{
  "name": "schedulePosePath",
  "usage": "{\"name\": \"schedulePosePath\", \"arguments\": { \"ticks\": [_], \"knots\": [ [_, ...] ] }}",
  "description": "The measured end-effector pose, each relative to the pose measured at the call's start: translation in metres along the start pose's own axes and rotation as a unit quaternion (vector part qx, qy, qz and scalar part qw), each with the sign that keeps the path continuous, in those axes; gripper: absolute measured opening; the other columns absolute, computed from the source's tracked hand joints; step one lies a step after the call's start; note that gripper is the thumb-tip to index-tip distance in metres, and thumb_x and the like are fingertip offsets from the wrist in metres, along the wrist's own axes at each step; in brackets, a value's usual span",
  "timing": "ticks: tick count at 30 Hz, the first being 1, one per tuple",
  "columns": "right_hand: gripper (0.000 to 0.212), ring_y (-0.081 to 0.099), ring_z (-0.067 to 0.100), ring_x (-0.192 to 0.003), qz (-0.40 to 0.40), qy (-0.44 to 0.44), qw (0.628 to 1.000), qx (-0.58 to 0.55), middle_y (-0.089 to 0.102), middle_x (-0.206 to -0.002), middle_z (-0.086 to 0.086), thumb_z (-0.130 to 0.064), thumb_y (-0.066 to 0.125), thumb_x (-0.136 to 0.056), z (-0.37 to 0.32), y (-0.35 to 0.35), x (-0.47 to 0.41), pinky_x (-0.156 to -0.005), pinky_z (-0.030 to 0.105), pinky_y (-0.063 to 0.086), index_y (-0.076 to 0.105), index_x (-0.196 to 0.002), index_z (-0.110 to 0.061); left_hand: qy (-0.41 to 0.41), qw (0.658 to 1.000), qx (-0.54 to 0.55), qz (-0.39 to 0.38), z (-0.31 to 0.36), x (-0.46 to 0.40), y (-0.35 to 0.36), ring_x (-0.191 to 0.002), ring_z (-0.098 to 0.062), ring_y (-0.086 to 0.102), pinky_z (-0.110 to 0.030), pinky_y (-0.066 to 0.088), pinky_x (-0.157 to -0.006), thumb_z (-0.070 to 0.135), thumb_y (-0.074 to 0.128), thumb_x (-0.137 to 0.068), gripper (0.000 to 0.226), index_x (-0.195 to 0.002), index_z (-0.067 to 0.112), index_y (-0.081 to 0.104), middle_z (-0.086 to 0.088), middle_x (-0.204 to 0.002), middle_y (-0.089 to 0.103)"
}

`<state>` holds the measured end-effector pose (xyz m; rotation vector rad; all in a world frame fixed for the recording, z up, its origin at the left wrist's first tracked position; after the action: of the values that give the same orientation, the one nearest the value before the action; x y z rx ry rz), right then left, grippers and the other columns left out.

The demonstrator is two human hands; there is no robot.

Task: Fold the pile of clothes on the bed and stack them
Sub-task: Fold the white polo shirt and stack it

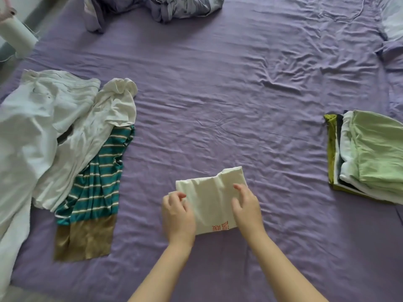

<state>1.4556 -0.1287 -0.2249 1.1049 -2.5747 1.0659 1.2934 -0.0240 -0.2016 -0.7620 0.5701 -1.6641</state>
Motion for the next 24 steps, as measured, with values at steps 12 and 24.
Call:
{"name": "schedulePosePath", "arguments": {
  "ticks": [12,24],
  "knots": [
    [0.062,-0.018,0.026,-0.146,-0.16,-0.005,0.908,0.386,-0.023,-0.158,-0.006,-0.029,0.028,-0.102,0.058,0.05,-0.039,-0.116,0.054,0.0,-0.011,-0.149,-0.038,0.241,0.816,-0.391,-0.35,0.006,-0.065,0.129,-0.136,-0.024,0.031,-0.043,0.026,-0.108,0.059,0.04,-0.092,0.073,-0.151,0.028,0.012,-0.002,-0.152,0.029],
    [0.085,0.029,0.016,-0.139,0.083,0.15,0.985,-0.036,0.026,-0.153,0.001,-0.024,0.072,-0.084,0.095,0.003,0.023,-0.11,0.025,0.025,0.019,-0.151,-0.017,-0.143,0.755,-0.071,-0.636,0.025,-0.058,0.126,-0.095,-0.024,0.07,-0.047,0.049,-0.099,0.052,0.072,-0.064,0.051,-0.106,0.025,0.07,-0.001,-0.101,0.074]
  ]
}}
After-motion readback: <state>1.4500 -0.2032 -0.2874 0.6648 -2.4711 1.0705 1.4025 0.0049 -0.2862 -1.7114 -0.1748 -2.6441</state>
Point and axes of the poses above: each hand's wrist, its own x-axis away from the middle knuckle, its own y-axis out of the palm, z = x × y, the point moved 5 cm from there along -x, towards the middle knuckle
